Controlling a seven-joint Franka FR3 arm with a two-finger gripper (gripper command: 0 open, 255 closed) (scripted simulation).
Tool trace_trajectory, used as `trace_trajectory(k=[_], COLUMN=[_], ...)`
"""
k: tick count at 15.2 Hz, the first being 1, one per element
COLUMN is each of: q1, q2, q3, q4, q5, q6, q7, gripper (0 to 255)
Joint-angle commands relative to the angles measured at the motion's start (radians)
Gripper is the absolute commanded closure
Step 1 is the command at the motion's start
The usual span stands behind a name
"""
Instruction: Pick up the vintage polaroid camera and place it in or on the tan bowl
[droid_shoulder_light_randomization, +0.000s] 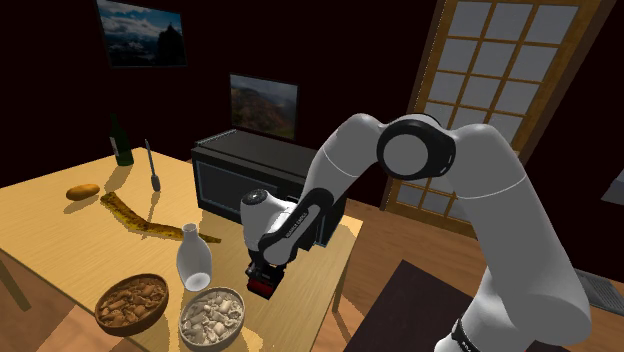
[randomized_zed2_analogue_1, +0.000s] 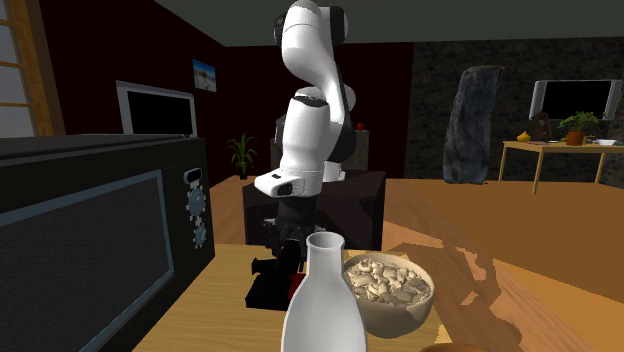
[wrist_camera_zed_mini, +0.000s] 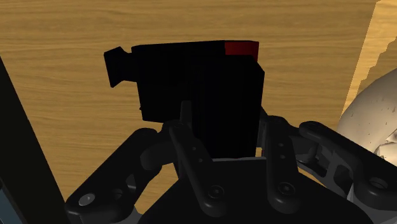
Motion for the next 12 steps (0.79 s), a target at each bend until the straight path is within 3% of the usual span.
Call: trace_trajectory(k=[1,12], q1=[0.0,-0.011], q2=[0.0,-0.06], q3=[0.0,0.015], q4=[0.0,-0.022], q5=[0.0,0.015], q6=[0.0,-0.038], q7=[0.0,-0.015], gripper=[255,255])
